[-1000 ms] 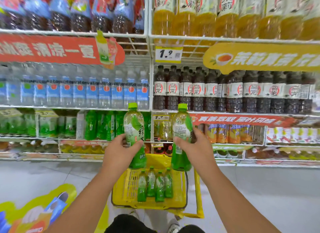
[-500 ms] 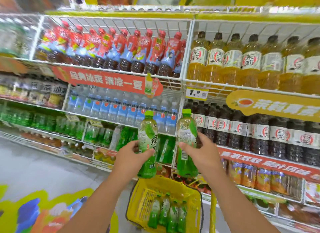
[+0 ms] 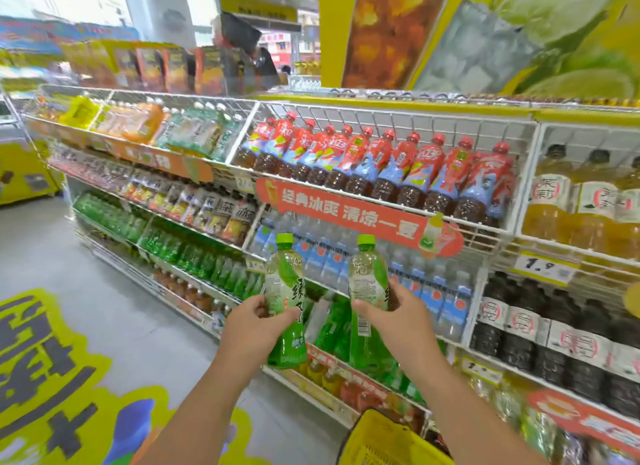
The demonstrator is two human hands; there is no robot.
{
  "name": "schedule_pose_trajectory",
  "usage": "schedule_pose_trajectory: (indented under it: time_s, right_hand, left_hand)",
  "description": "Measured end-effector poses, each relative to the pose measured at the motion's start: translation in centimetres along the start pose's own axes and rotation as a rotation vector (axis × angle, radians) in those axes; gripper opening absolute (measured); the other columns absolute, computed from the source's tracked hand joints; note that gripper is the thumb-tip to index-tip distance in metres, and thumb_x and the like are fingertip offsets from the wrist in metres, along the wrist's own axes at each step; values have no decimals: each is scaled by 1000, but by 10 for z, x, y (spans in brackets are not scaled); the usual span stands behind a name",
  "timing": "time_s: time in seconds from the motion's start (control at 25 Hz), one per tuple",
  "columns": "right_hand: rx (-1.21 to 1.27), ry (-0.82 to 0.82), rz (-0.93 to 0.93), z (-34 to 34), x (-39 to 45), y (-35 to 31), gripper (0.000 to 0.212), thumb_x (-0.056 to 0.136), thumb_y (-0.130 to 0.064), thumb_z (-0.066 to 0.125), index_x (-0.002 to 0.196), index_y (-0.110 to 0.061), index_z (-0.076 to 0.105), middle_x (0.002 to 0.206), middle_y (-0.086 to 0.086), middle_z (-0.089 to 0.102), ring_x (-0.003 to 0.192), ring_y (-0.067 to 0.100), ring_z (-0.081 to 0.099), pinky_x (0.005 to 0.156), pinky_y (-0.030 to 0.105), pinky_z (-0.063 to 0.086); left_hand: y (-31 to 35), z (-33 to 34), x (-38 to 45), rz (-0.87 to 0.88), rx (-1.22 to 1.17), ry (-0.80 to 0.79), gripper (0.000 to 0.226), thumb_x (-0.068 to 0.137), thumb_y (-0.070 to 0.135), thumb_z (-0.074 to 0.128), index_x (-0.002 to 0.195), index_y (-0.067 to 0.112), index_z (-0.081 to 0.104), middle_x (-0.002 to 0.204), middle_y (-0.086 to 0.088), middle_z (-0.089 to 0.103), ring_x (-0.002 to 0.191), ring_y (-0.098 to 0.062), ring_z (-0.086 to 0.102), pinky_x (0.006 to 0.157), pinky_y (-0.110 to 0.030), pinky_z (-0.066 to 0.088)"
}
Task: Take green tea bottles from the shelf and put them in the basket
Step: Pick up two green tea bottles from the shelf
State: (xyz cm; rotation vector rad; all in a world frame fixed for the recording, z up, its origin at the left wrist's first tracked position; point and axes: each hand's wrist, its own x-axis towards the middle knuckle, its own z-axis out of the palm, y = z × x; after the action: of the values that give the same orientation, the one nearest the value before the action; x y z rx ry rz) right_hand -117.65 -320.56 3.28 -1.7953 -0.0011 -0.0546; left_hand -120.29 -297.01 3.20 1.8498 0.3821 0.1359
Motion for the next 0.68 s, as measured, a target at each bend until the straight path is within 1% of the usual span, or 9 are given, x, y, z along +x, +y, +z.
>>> schedule_pose_trajectory:
  time_s: [0.08,0.2,0.32,0.4,0.48,0.52,0.56,0.6,0.68]
  right_hand:
    - [1,-27,-17,53,11,-15,54,83,-41,82,132,-35,60,109,-18,71,90,6,71,72,32,62]
    - [-1,-36,-25,142,29,-31,54,81,-43,83,130,-36,63,110,-16,73,93,9,71,72,34,62]
    - [21,-56,-31,226,42,-52,49,80,-41,84,125,-35,65,109,-16,73,92,6,70,67,26,56]
    - [18,-71,-20,270,50,-66,40,80,-39,85,115,-39,64,108,-19,72,88,-5,66,64,19,52]
    - [12,-86,-9,307,57,-79,33,81,-34,85,104,-43,64,97,-23,72,77,-13,65,61,14,53]
    - [2,-86,3,326,64,-81,32,81,-33,86,105,-41,66,95,-23,73,76,-12,66,64,18,57]
    - [-4,-81,10,342,70,-84,35,80,-34,86,110,-38,68,95,-20,75,78,-8,69,68,26,60]
    - [-14,-79,13,356,79,-85,39,80,-34,86,115,-36,69,97,-18,76,82,-2,71,69,31,61]
    - [-10,-75,22,383,100,-87,41,82,-33,85,119,-35,68,99,-17,76,82,1,72,63,26,59]
  left_hand:
    - [-11,-45,22,-9,-20,11,27,73,38,88,94,28,74,86,11,77,82,-9,74,83,-41,61]
    - [-32,-123,62,-2,-26,37,28,74,38,87,96,28,74,84,13,77,78,-6,74,80,-38,62]
    - [-52,-201,100,1,-25,69,28,74,37,86,98,30,74,87,13,78,81,-6,74,80,-37,61]
    - [-60,-244,119,4,-34,84,23,77,33,86,96,32,73,87,15,78,81,-3,73,75,-29,58]
    - [-69,-278,137,-4,-46,105,21,78,33,85,93,33,72,87,14,77,78,2,72,63,-17,52]
    - [-74,-295,149,-9,-46,112,21,78,34,85,94,33,71,88,13,76,76,3,71,59,-14,49]
    - [-80,-307,161,-10,-46,117,21,78,35,85,95,32,72,89,12,76,76,4,70,58,-13,48]
    - [-85,-317,174,-14,-54,122,23,78,36,84,97,32,72,90,11,77,77,2,71,58,-14,49]
    - [-94,-332,199,-24,-77,134,25,78,37,84,99,32,73,92,11,77,81,-2,72,62,-18,51]
